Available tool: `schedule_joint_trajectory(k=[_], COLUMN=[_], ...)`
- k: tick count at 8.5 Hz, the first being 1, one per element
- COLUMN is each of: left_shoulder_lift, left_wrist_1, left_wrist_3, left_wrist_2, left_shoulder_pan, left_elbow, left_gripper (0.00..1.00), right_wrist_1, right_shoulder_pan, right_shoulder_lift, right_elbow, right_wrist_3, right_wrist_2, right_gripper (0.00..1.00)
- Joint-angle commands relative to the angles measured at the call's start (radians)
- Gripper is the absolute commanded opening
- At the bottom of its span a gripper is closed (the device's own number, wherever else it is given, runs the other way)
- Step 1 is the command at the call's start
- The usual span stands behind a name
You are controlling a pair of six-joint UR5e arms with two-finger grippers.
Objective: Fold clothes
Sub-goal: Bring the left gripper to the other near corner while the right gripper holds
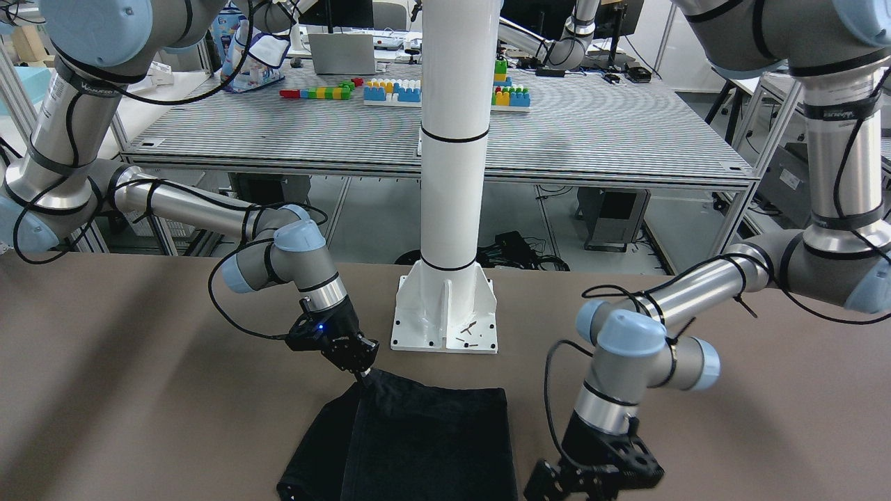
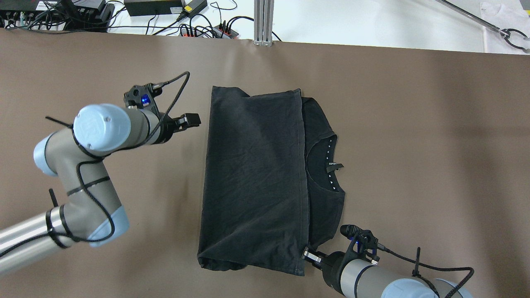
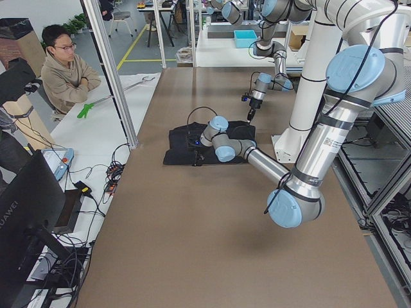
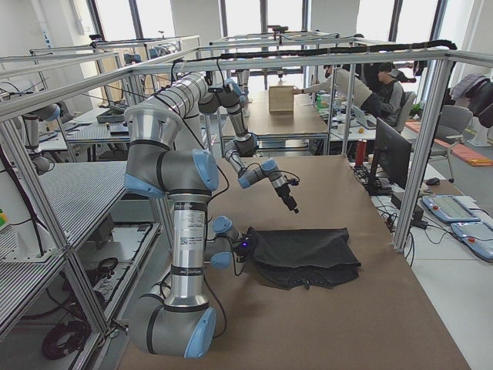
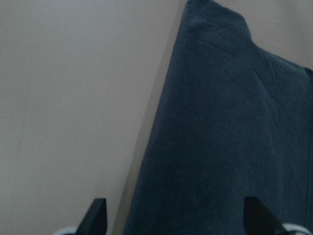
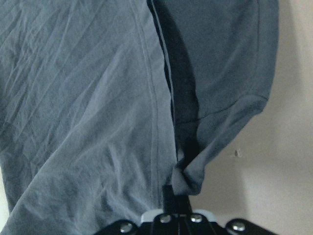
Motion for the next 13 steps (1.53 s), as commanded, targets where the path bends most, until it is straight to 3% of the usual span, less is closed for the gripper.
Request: schedule_joint_trajectory(k=[1,2,5,11,13], left_shoulder_lift=[0.054,0.086,0.103,0.131,0.131], left_wrist_1=[-0.001,-0.001,-0.001,0.0,0.0], left_wrist_3=[-0.113,-0.13,-0.19,-0.262,-0.282], left_wrist_2=[0.132,0.164,0.169,0.212,0.212], left_shoulder_pan=[0.186,0.24,0.297,0.379,0.382], left_elbow=[-0.064,-0.066,-0.064,-0.066,-0.064], left_gripper=[1.0,0.97,0.73,0.57,0.46], right_wrist_1=[-0.007,-0.007,-0.007,-0.007,-0.007], right_shoulder_pan=[-0.004,-0.004,-0.004,-0.004,-0.005], right_shoulder_lift=[0.0,0.0,0.0,0.0,-0.001], right_elbow=[0.0,0.002,0.005,0.008,0.008], right_wrist_3=[0.001,0.001,0.001,0.002,0.002], right_wrist_2=[-0.011,-0.012,-0.023,-0.026,-0.028], right_gripper=[0.0,0.0,0.0,0.0,0.0])
